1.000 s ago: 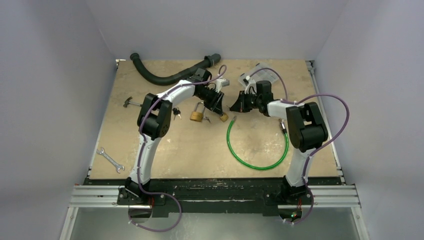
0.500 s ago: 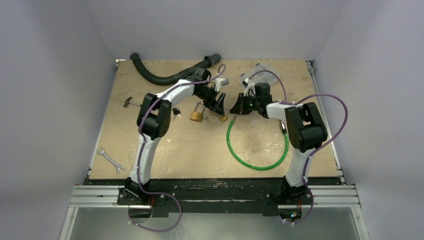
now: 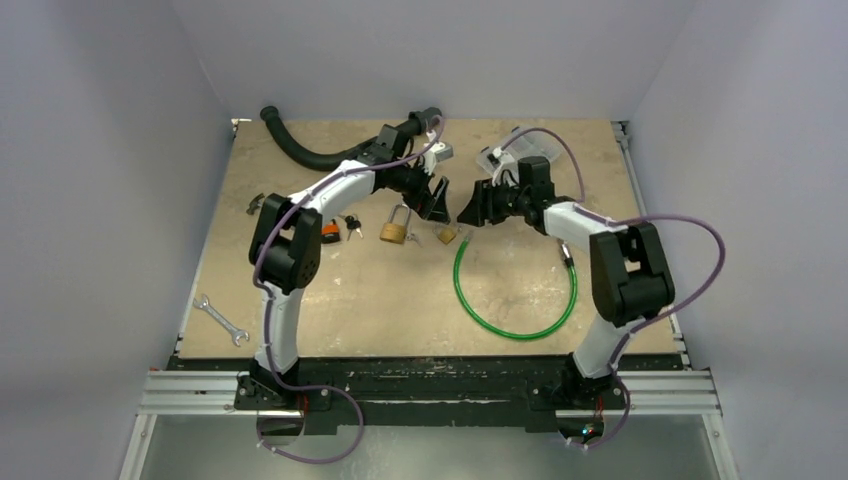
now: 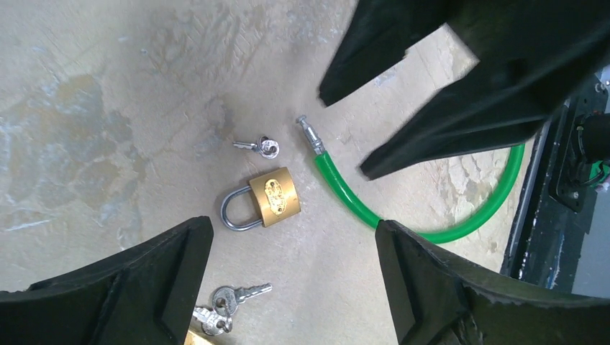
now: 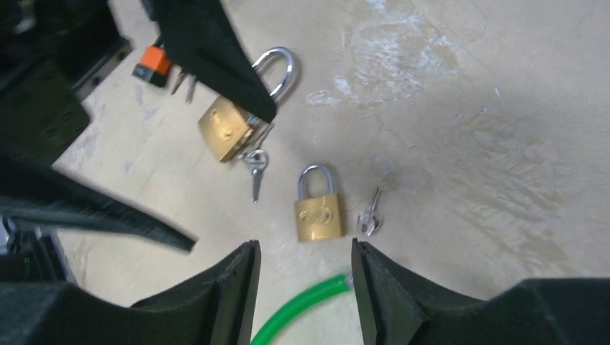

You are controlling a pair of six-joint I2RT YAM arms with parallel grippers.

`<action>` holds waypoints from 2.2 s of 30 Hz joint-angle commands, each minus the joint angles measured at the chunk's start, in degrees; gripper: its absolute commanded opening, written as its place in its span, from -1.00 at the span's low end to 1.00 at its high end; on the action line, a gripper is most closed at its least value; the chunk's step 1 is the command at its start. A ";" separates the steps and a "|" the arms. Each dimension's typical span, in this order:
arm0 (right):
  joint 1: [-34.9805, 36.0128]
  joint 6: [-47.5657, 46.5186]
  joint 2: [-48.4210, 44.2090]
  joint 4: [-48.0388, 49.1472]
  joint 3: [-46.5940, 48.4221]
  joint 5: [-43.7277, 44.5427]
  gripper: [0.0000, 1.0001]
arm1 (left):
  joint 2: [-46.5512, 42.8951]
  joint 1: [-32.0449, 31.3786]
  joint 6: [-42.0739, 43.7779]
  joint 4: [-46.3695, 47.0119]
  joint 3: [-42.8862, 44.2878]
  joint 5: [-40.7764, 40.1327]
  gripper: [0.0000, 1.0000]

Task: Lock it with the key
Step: Place the key at the center of the board, then pick up the lock from the center of the board.

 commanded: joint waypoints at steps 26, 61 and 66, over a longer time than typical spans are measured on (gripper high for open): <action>-27.55 -32.05 -25.90 -39.94 -8.28 23.04 0.37 | -19.29 0.10 -6.52 19.74 -21.38 -12.21 1.00; -27.50 -36.88 -10.42 -34.52 -9.97 28.59 -0.81 | -14.15 -12.85 -17.15 24.40 -30.49 -16.30 0.75; -27.55 -36.29 -11.84 -34.57 -9.77 27.41 -1.00 | -10.25 -16.16 -20.71 25.90 -29.55 -22.80 0.50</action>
